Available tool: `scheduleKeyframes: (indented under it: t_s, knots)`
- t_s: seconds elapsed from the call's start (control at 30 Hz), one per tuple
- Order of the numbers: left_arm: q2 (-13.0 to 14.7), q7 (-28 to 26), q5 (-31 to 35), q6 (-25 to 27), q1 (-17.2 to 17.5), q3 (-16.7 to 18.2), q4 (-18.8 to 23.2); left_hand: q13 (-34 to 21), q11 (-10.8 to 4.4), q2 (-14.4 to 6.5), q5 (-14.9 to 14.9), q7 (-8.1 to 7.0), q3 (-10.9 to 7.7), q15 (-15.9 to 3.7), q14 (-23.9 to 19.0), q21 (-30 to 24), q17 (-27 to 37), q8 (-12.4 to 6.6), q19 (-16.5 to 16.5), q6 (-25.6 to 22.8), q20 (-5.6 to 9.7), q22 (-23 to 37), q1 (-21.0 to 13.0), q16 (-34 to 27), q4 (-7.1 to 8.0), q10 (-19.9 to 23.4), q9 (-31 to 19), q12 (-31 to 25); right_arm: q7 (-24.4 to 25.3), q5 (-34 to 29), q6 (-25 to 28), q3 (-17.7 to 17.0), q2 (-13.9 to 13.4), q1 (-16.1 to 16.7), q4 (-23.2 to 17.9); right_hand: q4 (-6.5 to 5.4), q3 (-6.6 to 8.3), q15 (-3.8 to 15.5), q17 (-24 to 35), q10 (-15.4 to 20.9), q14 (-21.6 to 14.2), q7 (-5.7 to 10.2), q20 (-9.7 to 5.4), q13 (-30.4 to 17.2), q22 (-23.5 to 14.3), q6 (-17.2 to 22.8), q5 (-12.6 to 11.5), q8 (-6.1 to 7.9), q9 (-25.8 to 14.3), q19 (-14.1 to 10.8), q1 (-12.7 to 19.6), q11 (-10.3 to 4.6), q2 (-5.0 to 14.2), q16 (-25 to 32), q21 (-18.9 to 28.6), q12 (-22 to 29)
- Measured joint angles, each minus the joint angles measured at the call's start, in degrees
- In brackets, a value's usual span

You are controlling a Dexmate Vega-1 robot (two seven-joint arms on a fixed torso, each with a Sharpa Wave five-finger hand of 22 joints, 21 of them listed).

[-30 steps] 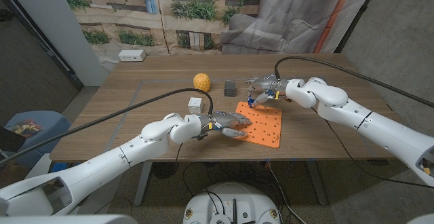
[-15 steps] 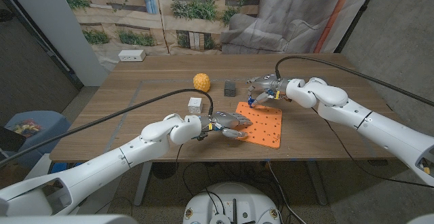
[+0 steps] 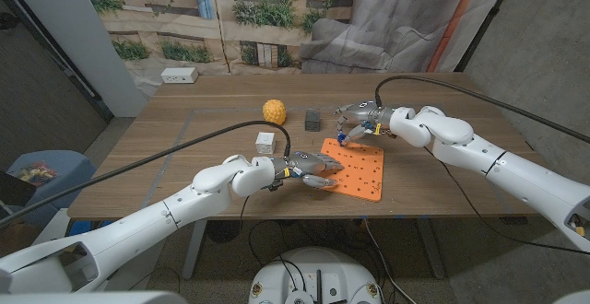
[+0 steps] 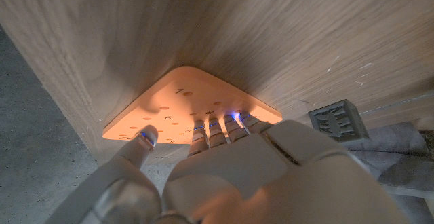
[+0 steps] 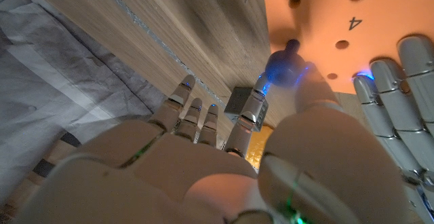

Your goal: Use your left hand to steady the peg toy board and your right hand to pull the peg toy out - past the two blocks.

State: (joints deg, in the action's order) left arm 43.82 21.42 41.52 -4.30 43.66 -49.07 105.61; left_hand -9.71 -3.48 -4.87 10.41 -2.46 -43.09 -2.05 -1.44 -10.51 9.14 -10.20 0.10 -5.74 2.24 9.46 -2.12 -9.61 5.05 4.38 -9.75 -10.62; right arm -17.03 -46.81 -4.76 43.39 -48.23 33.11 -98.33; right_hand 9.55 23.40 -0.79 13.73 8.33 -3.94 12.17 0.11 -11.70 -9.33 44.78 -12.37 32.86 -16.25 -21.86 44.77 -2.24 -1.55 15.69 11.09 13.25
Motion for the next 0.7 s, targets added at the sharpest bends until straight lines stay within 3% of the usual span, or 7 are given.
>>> scheduleKeyframes:
  t_s: [0.43, 0.7]
  knots:
    - [-0.33, 0.0, -0.21, 0.06, -0.4, -0.26, -0.27, 0.0, 0.12, 0.0, 0.0, 0.11, -0.01, 0.0, 0.0, -0.03, 0.06, 0.08, 0.0, -0.52, 0.0, 0.0, 0.0, -0.18, 0.0, 0.12, 0.0, -0.2, 1.74, 3.11, -0.58, -0.81, 0.05, 0.53, 1.52, -0.07, 0.4, 0.61, 0.27, 1.96, -0.61, -0.91, -0.11, 0.0, -0.01, 0.9, 0.18, 0.85, 0.0, -0.51, 0.29, -0.9, 0.29, 0.24, 0.0, 0.33]
    - [-0.37, 0.0, -0.44, 0.19, -0.5, -0.32, -0.33, 0.0, 0.12, 0.0, 0.0, 0.11, -0.01, 0.0, 0.0, -0.03, 0.06, 0.13, 0.0, -0.51, 0.0, 0.0, 0.0, -0.18, 0.0, 0.12, -0.01, -0.32, 3.16, 4.22, -0.53, -1.34, -0.12, 1.07, 1.82, -0.07, 0.4, 1.19, 0.27, 3.47, -1.84, -1.73, -0.41, -0.01, -0.01, 1.73, 0.24, 1.84, 0.01, -1.64, 0.29, -0.62, 0.29, 0.88, 0.0, 0.55]
